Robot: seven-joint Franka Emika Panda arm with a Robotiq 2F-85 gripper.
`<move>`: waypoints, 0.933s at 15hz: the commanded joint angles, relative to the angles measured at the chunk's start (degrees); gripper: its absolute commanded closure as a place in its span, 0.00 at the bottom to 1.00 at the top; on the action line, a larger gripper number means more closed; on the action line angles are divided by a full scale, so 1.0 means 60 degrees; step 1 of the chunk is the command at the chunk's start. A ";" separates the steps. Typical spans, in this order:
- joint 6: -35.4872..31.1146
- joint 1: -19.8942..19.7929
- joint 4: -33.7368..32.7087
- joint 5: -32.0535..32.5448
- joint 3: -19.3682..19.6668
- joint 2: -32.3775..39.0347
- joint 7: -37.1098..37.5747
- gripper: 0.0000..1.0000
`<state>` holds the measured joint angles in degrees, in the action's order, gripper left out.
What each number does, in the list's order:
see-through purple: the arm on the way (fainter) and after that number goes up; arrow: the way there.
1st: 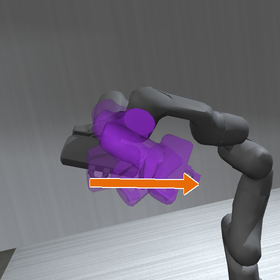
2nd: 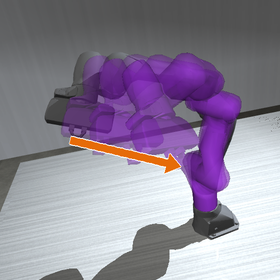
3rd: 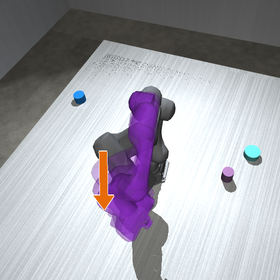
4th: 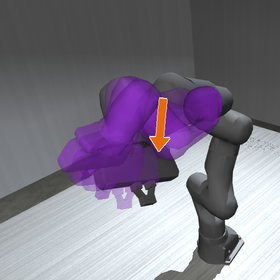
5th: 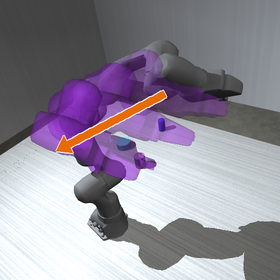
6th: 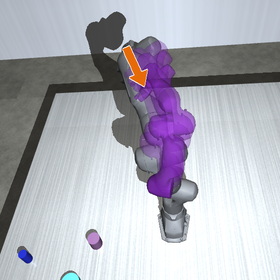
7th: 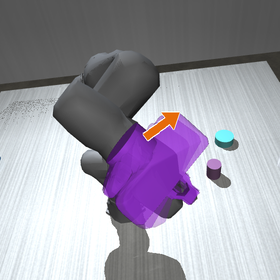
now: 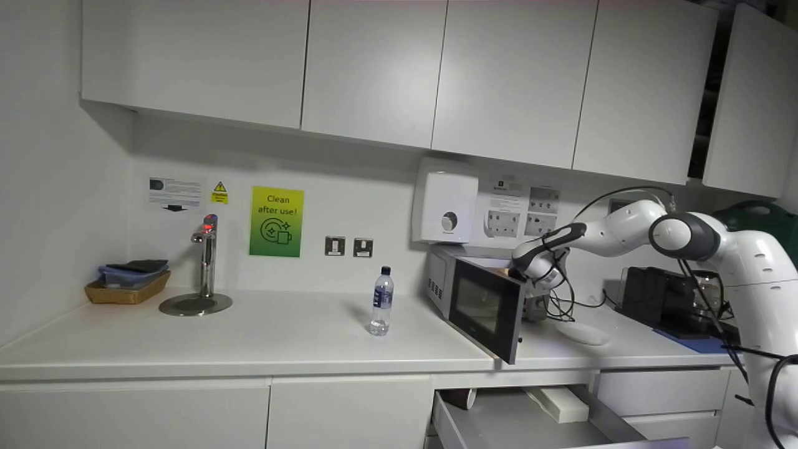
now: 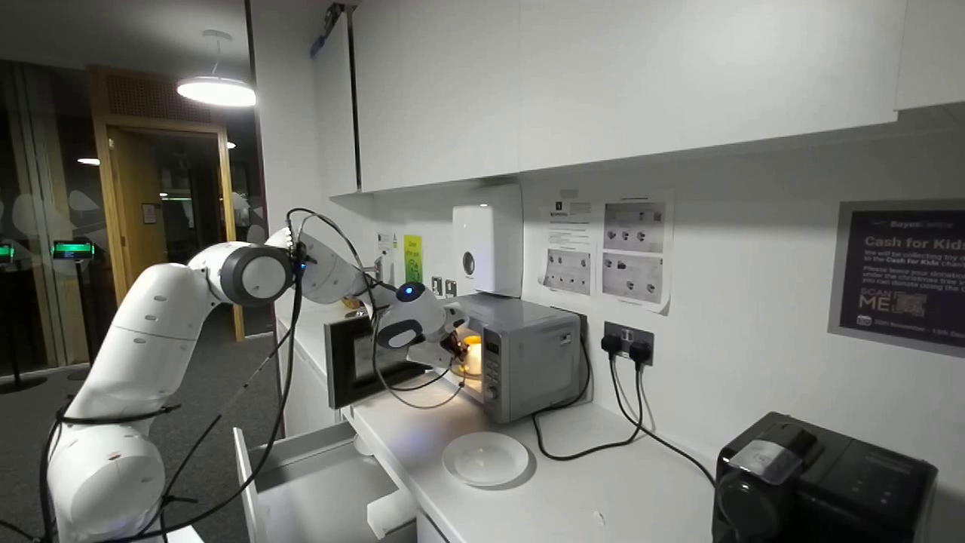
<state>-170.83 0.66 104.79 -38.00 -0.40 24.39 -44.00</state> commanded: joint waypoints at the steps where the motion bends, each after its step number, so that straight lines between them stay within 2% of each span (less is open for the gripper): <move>1: -0.0345 -0.0191 -0.0497 -0.0262 -0.0176 0.0303 -0.0099 1.00; 9: -0.0285 -0.0498 -0.1120 -0.0570 -0.0527 0.0753 -0.0344 1.00; 14: -0.0350 -0.1109 -0.1560 -0.1084 -0.1391 0.1081 -0.1045 1.00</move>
<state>-171.17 -2.85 98.37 -41.44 -4.69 29.15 -45.88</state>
